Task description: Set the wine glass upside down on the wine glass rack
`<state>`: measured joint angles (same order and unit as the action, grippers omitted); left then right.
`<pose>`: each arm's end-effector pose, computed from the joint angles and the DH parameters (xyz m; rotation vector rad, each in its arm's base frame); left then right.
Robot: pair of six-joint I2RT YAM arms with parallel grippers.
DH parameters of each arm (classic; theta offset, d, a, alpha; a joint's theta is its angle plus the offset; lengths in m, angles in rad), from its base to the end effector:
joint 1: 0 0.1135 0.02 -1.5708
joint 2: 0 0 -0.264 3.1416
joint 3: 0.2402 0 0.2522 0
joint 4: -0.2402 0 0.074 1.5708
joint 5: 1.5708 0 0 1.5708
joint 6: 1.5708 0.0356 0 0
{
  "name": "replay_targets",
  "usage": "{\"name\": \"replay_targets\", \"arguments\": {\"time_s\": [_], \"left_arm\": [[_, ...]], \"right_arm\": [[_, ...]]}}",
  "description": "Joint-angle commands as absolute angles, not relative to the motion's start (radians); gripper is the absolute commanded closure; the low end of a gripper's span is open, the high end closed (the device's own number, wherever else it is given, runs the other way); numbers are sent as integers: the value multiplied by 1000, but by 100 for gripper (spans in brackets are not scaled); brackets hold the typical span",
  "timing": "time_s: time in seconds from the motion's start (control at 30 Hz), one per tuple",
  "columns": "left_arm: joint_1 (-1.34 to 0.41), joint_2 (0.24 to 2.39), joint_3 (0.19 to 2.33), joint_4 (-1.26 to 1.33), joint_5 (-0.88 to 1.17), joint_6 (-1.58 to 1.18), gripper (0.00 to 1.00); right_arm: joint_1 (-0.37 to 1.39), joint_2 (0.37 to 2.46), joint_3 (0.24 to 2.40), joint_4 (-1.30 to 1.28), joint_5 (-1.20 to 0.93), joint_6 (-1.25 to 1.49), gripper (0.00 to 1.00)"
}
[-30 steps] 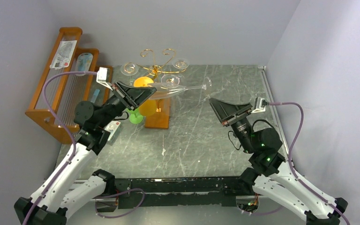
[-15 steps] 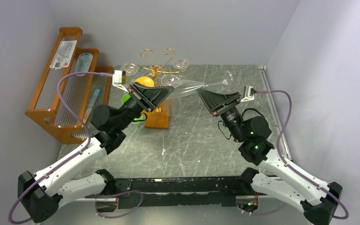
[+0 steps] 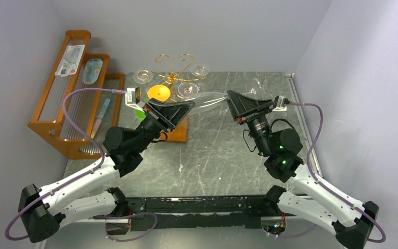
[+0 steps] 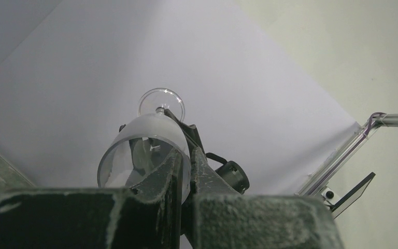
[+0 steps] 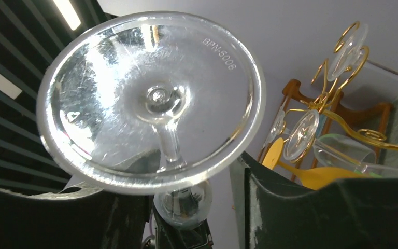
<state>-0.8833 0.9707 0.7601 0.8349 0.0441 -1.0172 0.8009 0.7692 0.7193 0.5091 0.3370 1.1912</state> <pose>0.1333 -0.1648 0.4029 -0.0263 1.0983 -1.7579 0.1299 0.1170 0.3925 0.5746 1.1524 1.5635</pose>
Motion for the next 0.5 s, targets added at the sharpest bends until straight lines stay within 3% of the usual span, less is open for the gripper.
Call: {"name": "replay_targets", "arguments": {"time_s": [0.0, 0.33, 0.4, 0.47], "left_arm": [[-904, 957, 747, 959, 2, -980, 95], [-922, 910, 692, 954, 2, -996, 95], [-922, 900, 671, 971, 2, -1008, 95], [-924, 892, 656, 982, 2, -1017, 95]], "right_arm": [[804, 783, 751, 532, 356, 1204, 49], [804, 805, 713, 619, 346, 1223, 71], [804, 808, 712, 625, 339, 1218, 79], [803, 811, 720, 623, 320, 1193, 96]]}}
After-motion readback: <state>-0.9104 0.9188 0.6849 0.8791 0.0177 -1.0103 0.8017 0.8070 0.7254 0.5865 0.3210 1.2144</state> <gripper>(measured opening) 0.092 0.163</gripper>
